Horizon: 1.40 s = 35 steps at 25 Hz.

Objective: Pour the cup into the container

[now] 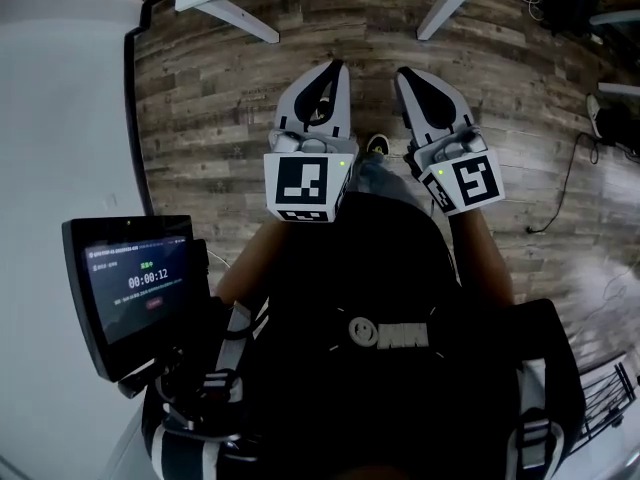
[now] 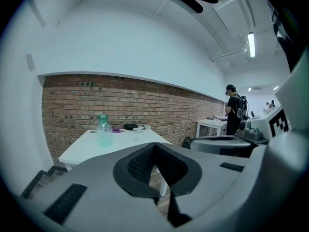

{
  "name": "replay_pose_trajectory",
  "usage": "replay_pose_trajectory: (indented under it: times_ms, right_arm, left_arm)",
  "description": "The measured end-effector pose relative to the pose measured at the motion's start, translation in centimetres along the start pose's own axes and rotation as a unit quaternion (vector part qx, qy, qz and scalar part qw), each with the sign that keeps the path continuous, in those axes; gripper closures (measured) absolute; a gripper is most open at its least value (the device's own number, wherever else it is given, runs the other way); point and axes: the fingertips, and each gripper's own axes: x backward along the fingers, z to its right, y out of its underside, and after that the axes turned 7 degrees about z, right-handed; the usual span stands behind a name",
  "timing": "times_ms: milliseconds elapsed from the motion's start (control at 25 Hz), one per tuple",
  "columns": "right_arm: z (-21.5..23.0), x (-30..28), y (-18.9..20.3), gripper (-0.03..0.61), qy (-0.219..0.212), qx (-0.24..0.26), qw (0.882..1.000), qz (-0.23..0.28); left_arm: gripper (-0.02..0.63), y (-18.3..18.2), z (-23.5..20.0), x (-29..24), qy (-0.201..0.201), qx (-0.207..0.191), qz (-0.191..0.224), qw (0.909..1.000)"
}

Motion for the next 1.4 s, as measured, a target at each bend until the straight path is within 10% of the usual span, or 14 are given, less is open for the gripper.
replay_pose_trajectory:
  times_ms: [840, 1400]
  right_arm:
    - [6.4, -21.6, 0.8, 0.574, 0.053, 0.022, 0.998, -0.039]
    - [10.9, -22.9, 0.7, 0.574, 0.078, 0.05, 0.995, -0.042]
  left_arm:
    - [0.614, -0.4, -19.0, -13.8, 0.019, 0.042, -0.007, 0.9989]
    - [0.614, -1.2, -19.5, -17.0, 0.013, 0.046, 0.0, 0.9989]
